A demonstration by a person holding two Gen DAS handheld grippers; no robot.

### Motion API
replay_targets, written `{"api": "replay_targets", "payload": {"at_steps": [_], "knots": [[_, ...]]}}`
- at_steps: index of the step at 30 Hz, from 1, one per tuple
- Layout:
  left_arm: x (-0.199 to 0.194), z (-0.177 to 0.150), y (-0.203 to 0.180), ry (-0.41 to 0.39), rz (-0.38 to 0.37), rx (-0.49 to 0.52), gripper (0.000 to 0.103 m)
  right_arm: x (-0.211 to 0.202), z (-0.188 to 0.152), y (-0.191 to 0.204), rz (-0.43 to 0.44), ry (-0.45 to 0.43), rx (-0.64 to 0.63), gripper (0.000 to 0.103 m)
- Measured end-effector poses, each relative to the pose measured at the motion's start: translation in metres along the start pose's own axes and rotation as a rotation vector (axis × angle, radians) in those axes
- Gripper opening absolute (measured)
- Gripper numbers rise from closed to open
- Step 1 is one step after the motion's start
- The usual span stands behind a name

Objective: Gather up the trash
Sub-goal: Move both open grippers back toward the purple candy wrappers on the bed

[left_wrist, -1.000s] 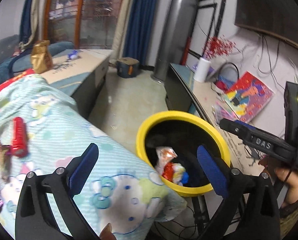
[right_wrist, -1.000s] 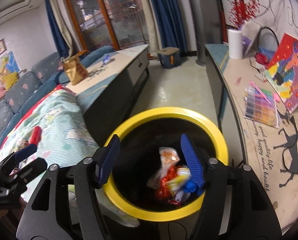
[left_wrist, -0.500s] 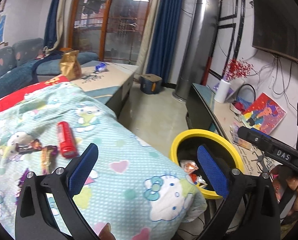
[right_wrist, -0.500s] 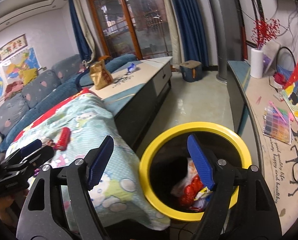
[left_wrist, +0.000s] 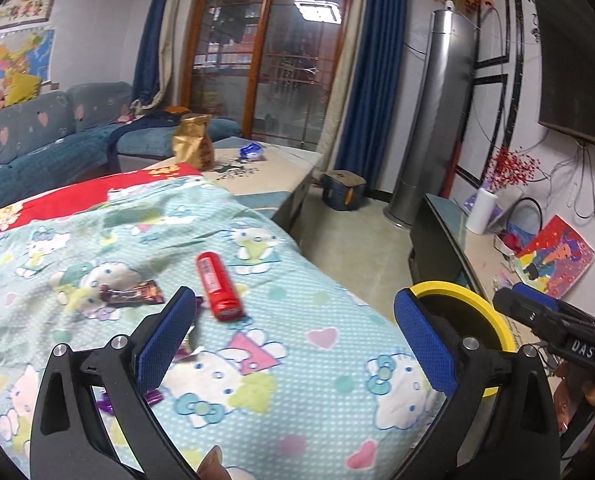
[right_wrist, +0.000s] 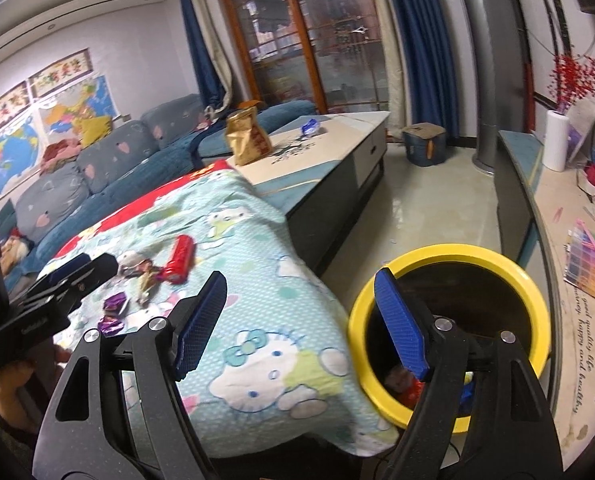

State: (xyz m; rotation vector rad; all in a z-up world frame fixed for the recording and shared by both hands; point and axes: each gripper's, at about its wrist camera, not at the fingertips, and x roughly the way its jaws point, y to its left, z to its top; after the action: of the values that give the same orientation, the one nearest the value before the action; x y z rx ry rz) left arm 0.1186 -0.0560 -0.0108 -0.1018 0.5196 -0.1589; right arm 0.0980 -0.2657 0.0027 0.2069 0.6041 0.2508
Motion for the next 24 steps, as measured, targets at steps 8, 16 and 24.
{"api": "replay_targets", "payload": {"at_steps": [8, 16, 24], "knots": [[-0.011, 0.001, 0.032, -0.017, 0.065, -0.042, 0.096, 0.014, -0.007, 0.031, 0.065, 0.042, -0.04, 0.068], [-0.026, -0.004, 0.075, -0.017, 0.146, -0.093, 0.096, 0.034, -0.008, 0.069, 0.13, 0.081, -0.11, 0.068], [-0.037, -0.019, 0.118, 0.027, 0.202, -0.13, 0.096, 0.057, -0.007, 0.103, 0.189, 0.124, -0.155, 0.068]]}}
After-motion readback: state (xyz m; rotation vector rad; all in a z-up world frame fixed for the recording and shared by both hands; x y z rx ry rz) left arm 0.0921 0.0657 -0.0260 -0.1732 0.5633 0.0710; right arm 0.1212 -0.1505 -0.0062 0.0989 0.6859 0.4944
